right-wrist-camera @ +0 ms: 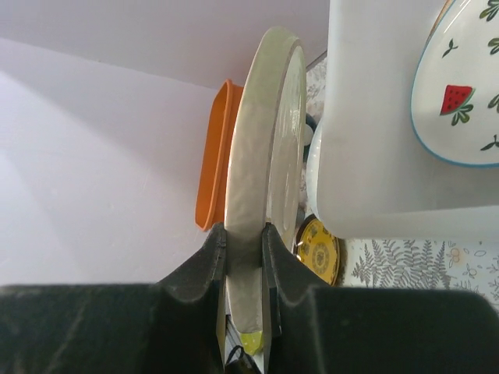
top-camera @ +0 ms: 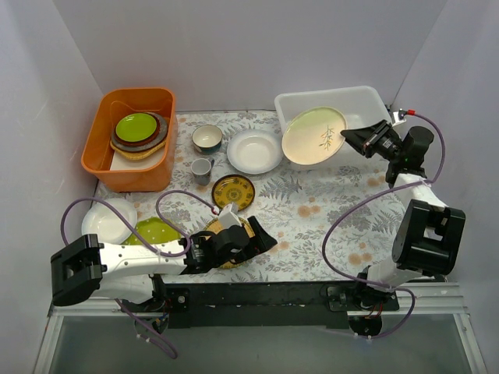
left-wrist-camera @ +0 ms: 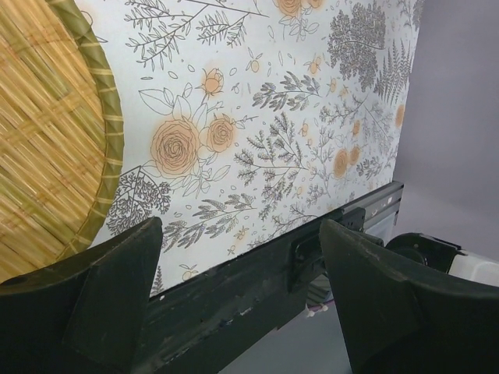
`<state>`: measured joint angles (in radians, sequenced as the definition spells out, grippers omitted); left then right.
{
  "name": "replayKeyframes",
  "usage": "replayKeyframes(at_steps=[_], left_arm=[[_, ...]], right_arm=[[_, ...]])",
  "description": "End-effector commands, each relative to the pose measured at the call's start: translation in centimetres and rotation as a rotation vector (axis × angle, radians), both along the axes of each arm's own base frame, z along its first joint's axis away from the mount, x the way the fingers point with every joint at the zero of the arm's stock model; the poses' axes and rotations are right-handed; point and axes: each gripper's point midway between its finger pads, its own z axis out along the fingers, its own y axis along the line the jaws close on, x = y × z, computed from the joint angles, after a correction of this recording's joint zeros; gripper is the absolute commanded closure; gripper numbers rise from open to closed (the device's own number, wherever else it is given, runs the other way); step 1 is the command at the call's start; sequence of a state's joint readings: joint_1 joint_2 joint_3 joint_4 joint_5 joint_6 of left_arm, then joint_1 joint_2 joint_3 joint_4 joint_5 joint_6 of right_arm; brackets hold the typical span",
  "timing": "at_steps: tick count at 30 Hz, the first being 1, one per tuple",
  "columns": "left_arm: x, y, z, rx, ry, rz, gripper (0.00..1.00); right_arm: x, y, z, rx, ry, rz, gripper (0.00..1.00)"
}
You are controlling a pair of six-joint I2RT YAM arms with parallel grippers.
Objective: Place the plates into the plastic bin on the countertop
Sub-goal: Place the plate in the plastic bin.
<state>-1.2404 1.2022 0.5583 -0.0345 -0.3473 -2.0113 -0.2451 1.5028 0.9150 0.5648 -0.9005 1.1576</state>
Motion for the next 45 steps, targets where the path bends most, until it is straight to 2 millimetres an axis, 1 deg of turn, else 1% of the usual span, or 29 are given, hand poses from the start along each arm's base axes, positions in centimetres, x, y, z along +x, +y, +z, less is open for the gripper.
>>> replayKeyframes(at_steps=[1, 2, 3, 4, 5, 7, 8, 10, 11, 12, 16, 17, 19, 20, 21, 22, 23, 24, 25, 26, 28, 29, 31, 32, 34, 39, 45], left_arm=[[-0.2, 0.3, 0.6, -0.052, 0.045, 0.046, 0.18], [-0.2, 0.2, 0.5, -0.054, 0.048, 0.045, 0.18], [-0.3, 0.2, 0.5, -0.054, 0.051, 0.04, 0.18], [-0.3, 0.3, 0.4, -0.053, 0.054, 0.041, 0.18], [-0.5, 0.4, 0.1, -0.046, 0.058, 0.038, 0.18], [-0.6, 0.4, 0.0, -0.052, 0.067, 0.038, 0.18], [-0.7, 0.5, -0.1, -0.048, 0.071, 0.036, 0.18], [-0.8, 0.5, -0.2, -0.05, 0.077, 0.037, 0.18], [-0.8, 0.6, -0.3, -0.05, 0.078, 0.038, 0.18], [-0.8, 0.6, -0.3, -0.052, 0.078, 0.036, 0.18], [-1.0, 0.8, -0.6, -0.049, 0.087, 0.032, 0.18], [-1.1, 0.8, -0.6, -0.052, 0.089, 0.031, 0.18], [-1.2, 0.9, -0.7, -0.051, 0.09, 0.031, 0.18], [-1.2, 0.9, -0.7, -0.052, 0.09, 0.03, 0.18], [-1.2, 0.9, -0.7, -0.054, 0.088, 0.029, 0.18], [-1.2, 1.1, -0.9, -0.051, 0.09, 0.03, 0.18], [-1.3, 1.1, -1.1, -0.049, 0.092, 0.029, 0.18], [-1.3, 1.1, -1.1, -0.052, 0.091, 0.029, 0.18], [-1.3, 1.2, -1.2, -0.051, 0.094, 0.029, 0.18], [-1.4, 1.2, -1.3, -0.05, 0.096, 0.028, 0.18], [-1.5, 1.2, -1.4, -0.056, 0.101, 0.03, 0.18], [-1.5, 1.2, -1.4, -0.058, 0.102, 0.028, 0.18], [-1.5, 1.2, -1.5, -0.054, 0.102, 0.028, 0.18], [-1.5, 1.2, -1.4, -0.056, 0.102, 0.029, 0.18], [-1.5, 1.2, -1.3, -0.058, 0.098, 0.026, 0.18], [-1.3, 1.2, -0.6, -0.063, 0.084, 0.028, 0.18], [-1.3, 1.5, -0.5, -0.063, 0.081, 0.037, 0.18]], right_arm=[[1.5, -0.7, 5.9, 0.02, -0.197, -0.005, 0.99], [2.2, -0.9, 5.4, 0.029, -0.181, -0.015, 0.99], [2.6, -1.0, 5.3, 0.03, -0.178, -0.019, 0.99], [3.0, -1.3, 5.6, 0.03, -0.187, -0.027, 0.99], [3.7, -1.5, 5.0, 0.04, -0.173, -0.036, 0.99], [4.4, -1.9, 5.1, 0.05, -0.175, -0.044, 0.99], [5.1, -2.1, 4.6, 0.058, -0.177, -0.051, 0.99], [5.8, -2.4, 4.5, 0.079, -0.17, -0.058, 0.99], [6.5, -2.7, 4.1, 0.091, -0.164, -0.072, 0.99], [6.8, -2.9, 4.2, 0.107, -0.167, -0.071, 0.99], [8.7, -4.0, 3.0, 0.129, -0.148, -0.099, 0.99], [9.5, -4.3, 2.5, 0.131, -0.14, -0.106, 0.99], [10.3, -4.5, 2.2, 0.136, -0.13, -0.107, 0.99], [10.9, -4.6, 1.4, 0.14, -0.112, -0.105, 0.99], [11.4, -4.7, 2.0, 0.136, -0.128, -0.101, 0.99], [11.8, -4.8, 1.7, 0.138, -0.114, -0.099, 0.99], [12.3, -4.9, 0.8, 0.142, -0.092, -0.096, 0.99], [12.7, -5.0, 1.1, 0.139, -0.102, -0.092, 0.99], [13.0, -5.1, 1.0, 0.141, -0.092, -0.095, 0.99], [13.3, -5.1, 0.3, 0.137, -0.075, -0.093, 0.99], [13.7, -5.1, 0.2, 0.124, -0.074, -0.092, 0.99], [13.9, -5.2, -0.4, 0.12, -0.056, -0.093, 0.99], [14.0, -5.0, -0.8, 0.118, -0.049, -0.086, 0.99], [14.1, -5.0, -1.5, 0.119, -0.032, -0.078, 0.99], [14.1, -4.6, -2.0, 0.112, -0.026, -0.064, 0.99], [14.2, -4.0, -4.6, 0.073, 0.034, -0.052, 0.99], [14.6, -3.8, -6.7, 0.041, 0.074, -0.033, 0.99]])
